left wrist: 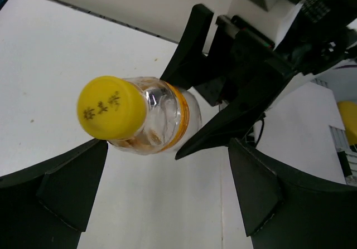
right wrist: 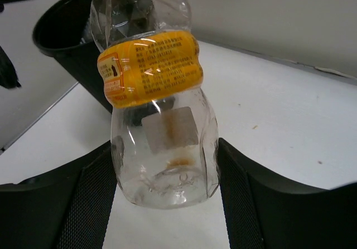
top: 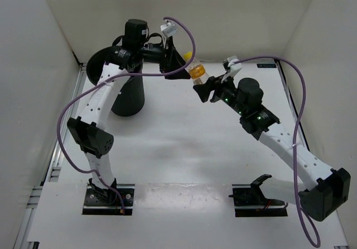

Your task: Put the plastic bottles in the bin

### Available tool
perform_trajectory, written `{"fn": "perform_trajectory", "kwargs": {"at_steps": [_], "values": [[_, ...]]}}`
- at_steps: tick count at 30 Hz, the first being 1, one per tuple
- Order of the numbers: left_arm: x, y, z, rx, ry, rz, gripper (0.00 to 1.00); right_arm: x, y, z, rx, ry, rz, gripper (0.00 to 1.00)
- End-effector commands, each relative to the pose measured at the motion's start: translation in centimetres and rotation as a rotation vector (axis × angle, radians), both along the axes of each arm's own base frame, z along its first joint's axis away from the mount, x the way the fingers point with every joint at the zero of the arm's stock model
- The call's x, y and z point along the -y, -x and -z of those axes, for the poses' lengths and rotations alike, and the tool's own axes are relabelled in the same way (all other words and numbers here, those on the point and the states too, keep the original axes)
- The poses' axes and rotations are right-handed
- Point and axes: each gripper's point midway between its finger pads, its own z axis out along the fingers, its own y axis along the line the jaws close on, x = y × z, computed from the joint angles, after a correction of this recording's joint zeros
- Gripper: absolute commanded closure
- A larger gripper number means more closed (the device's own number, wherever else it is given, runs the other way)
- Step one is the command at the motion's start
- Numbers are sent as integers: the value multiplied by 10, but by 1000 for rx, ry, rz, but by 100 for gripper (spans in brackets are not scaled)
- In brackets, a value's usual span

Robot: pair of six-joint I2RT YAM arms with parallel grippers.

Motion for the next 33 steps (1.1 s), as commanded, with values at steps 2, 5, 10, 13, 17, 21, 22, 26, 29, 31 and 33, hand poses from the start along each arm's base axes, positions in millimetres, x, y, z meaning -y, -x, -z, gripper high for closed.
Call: {"fn": "perform_trajectory", "kwargs": {"at_steps": [2, 5, 10, 13, 17, 21, 22, 26, 29, 31, 33], "values": [[-6, 57, -53, 52, 95, 158, 0, -10, 20, -37, 123, -65, -26, 100], [-2, 66, -50, 60, 82, 151, 0, -15, 32, -46, 151, -90, -54, 100], [5, 58, -46, 72, 54, 91, 0, -30, 46, -46, 173, -68, -85, 100], [5, 53, -45, 77, 45, 63, 0, -32, 52, -52, 187, -84, -89, 100], [8, 58, -55, 98, 64, 83, 0, -44, 57, -51, 181, -80, -130, 100], [6, 66, -53, 92, 66, 106, 8, -48, 57, -47, 179, -70, -121, 100], [6, 67, -49, 87, 65, 120, 18, -46, 55, -50, 185, -76, -107, 100], [-4, 71, -50, 77, 71, 124, 78, -44, 52, -54, 190, -83, -87, 100], [-8, 68, -45, 68, 63, 105, 89, -43, 53, -59, 197, -90, -86, 100], [-10, 61, -43, 64, 49, 70, 89, -44, 52, -63, 197, -90, -86, 99], [-12, 58, -44, 78, 40, 34, 89, -47, 49, -57, 168, -60, -88, 70]]}}
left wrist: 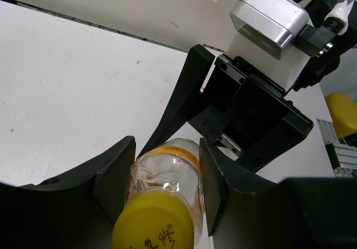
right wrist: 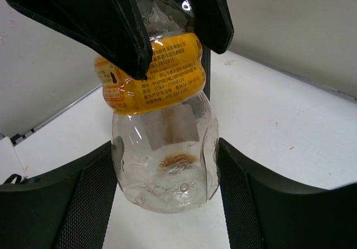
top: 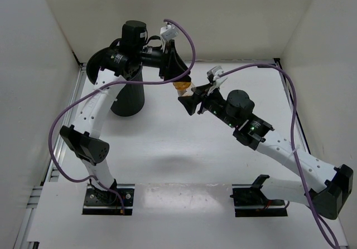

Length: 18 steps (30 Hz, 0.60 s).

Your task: Put the plastic bottles in the bin

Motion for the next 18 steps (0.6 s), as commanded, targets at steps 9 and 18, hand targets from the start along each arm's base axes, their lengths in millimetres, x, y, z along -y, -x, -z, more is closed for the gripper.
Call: {"fn": "perform_trajectory", "kwargs": {"at_steps": [9, 18], "values": [[-72, -80, -44, 237, -65, -515, 89, 14, -23, -38, -15, -40, 150, 0], [-213, -163, -68, 573, -409, -1296, 89, 29, -22, -15, -75, 11, 210, 0]]}}
